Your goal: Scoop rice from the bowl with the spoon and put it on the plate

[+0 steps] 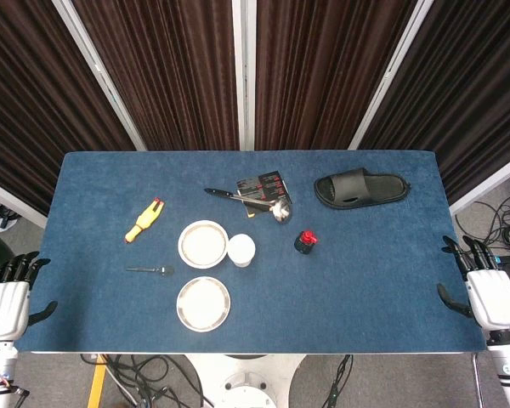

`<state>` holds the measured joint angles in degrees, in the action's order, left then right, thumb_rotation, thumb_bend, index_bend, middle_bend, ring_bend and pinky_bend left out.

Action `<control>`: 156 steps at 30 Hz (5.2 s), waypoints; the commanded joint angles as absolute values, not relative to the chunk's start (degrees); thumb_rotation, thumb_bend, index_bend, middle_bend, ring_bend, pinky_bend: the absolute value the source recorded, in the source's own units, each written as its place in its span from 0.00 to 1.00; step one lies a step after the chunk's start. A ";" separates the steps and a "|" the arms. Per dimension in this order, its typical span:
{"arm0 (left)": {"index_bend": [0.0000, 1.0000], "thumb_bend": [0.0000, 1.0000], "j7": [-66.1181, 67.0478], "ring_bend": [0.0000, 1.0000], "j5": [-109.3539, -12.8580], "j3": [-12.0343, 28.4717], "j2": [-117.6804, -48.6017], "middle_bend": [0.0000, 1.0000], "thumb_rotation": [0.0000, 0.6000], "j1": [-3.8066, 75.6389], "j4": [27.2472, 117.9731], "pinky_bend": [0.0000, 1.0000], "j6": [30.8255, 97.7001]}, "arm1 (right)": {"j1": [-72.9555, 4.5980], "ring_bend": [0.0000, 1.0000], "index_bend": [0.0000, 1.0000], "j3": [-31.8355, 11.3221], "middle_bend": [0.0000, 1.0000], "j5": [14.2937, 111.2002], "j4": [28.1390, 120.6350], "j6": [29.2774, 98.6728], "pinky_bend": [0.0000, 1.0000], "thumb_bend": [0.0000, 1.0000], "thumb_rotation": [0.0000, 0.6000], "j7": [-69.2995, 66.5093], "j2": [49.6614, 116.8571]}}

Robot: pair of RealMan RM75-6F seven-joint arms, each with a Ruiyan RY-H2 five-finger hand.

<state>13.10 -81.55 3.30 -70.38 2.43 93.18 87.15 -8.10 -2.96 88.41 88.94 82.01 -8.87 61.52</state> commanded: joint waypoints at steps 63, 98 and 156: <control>0.57 0.38 4.81 0.85 -64.12 6.86 -89.04 0.87 1.00 28.48 70.53 1.00 47.76 | -9.48 0.00 0.06 -3.72 0.23 87.22 88.95 80.20 0.07 0.27 1.00 -8.56 60.81; 0.63 0.49 12.06 0.87 -63.86 9.02 -80.86 0.90 1.00 31.24 81.33 1.00 51.96 | -9.43 0.00 0.06 -3.98 0.23 87.66 88.08 81.04 0.07 0.27 1.00 -9.91 60.20; 0.64 0.53 45.72 0.88 -34.62 12.52 -91.24 0.91 1.00 49.85 82.09 1.00 54.46 | -8.77 0.00 0.06 -3.98 0.23 87.42 88.62 81.80 0.07 0.27 1.00 -10.11 58.53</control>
